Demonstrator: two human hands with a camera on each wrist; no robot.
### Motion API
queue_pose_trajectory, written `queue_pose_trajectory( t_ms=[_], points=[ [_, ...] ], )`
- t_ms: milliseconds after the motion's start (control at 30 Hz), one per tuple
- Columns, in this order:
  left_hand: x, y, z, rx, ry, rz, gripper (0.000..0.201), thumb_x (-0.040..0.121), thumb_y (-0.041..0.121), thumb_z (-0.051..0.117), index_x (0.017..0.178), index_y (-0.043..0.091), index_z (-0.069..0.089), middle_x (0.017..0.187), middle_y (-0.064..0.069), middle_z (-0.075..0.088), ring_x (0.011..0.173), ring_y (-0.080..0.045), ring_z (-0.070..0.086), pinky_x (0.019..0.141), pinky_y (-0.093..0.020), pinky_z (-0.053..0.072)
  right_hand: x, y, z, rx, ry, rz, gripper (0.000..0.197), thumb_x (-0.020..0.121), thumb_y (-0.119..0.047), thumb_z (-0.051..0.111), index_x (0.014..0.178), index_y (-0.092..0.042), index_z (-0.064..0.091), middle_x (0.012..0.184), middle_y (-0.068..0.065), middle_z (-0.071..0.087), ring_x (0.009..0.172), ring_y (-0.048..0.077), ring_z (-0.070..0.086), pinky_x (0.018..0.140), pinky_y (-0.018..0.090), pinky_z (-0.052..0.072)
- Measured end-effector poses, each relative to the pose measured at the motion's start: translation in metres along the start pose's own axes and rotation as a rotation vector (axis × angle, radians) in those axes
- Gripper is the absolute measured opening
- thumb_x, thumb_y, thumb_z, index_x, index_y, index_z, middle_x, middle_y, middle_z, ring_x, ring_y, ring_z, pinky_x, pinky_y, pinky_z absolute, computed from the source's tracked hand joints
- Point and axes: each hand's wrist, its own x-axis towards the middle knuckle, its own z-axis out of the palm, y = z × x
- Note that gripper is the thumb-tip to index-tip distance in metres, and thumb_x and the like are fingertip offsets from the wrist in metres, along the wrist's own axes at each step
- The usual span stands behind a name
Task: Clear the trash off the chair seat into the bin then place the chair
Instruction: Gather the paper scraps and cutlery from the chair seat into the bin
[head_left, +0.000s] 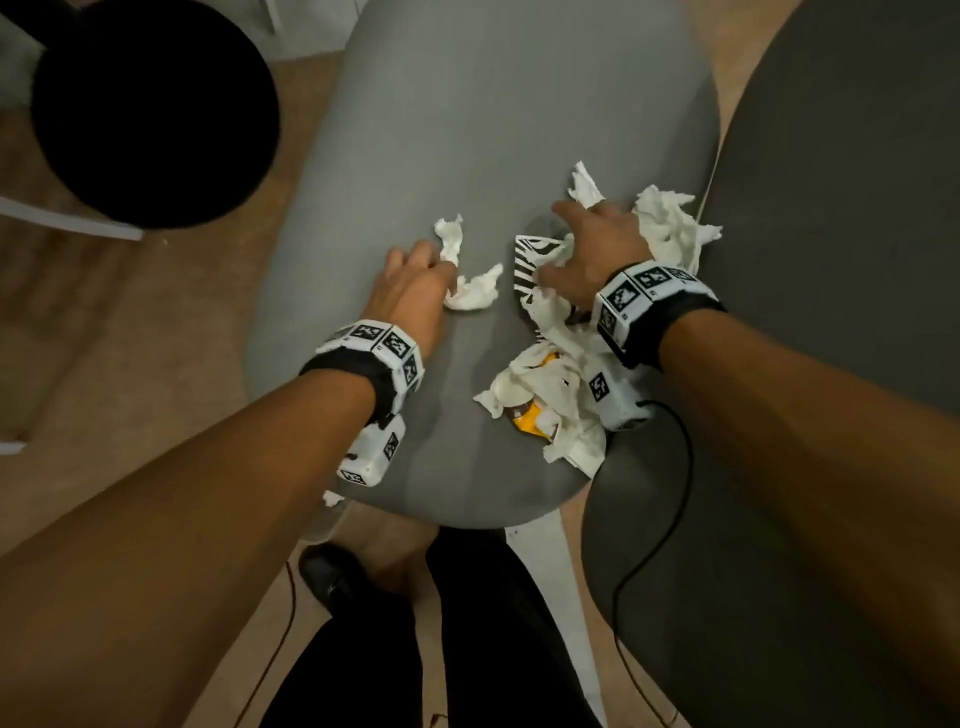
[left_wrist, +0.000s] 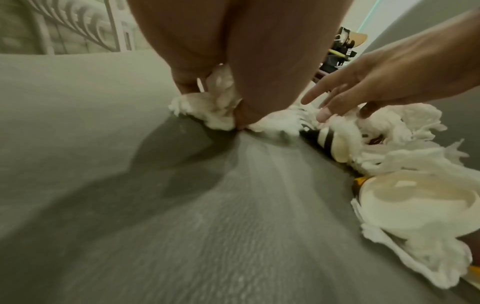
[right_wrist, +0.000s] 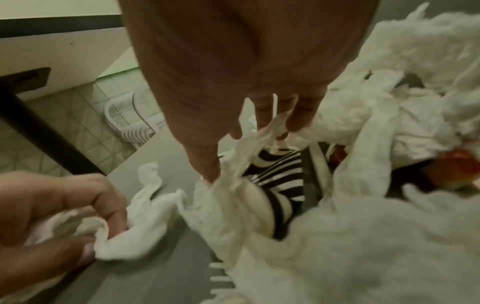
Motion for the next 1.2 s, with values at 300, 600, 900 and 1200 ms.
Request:
queue_pose_trajectory(
  t_ms=[300,600,900,1200],
  points=[
    [-0.018,-0.009,0.008,-0.220,0.081,-0.082,0.024,0.089,-0.001,0.049,0.103,0.012,0.063,0.120,-0.010,0.050,0.115,-0.029,0.043,0.096,-0.031,0.038,0.003,-0.031,0.008,-0.072,0.133,-0.088,0.015,0.090,-0.035,0.059,0.102,-0.032,0.067,0.102,-0.002,0.069,0.119,0.029,0.048,0.101,0.046,0.026],
    [-0.077,-0.056,-0.005,-0.421,0.129,-0.279,0.022,0.087,0.001,0.050,0.097,0.015,0.064,0.106,-0.004,0.048,0.106,-0.026,0.051,0.086,-0.022,0.035,-0.038,-0.104,0.014,0.476,0.328,-0.258,0.015,0.089,-0.035,0.061,0.100,-0.027,0.066,0.095,-0.007,0.065,0.088,0.014,0.058,0.076,0.026,0.042],
    [-0.187,-0.137,-0.011,-0.528,0.285,-0.471,0.024,0.081,0.020,0.058,0.100,0.008,0.066,0.104,-0.010,0.064,0.094,-0.026,0.062,0.074,-0.028,0.043,-0.136,-0.215,0.096,0.948,0.011,-0.139,0.012,0.082,-0.031,0.073,0.089,-0.023,0.067,0.083,0.000,0.070,0.074,0.016,0.068,0.071,0.039,0.059],
    [-0.283,-0.232,0.080,-0.595,0.099,-0.795,0.028,0.088,0.013,0.065,0.114,0.006,0.059,0.114,-0.015,0.065,0.103,-0.033,0.062,0.078,-0.032,0.045,-0.189,-0.257,0.267,0.731,-0.365,0.040,0.016,0.088,-0.024,0.065,0.103,-0.019,0.063,0.105,0.003,0.071,0.099,0.021,0.066,0.092,0.035,0.053]
  ],
)
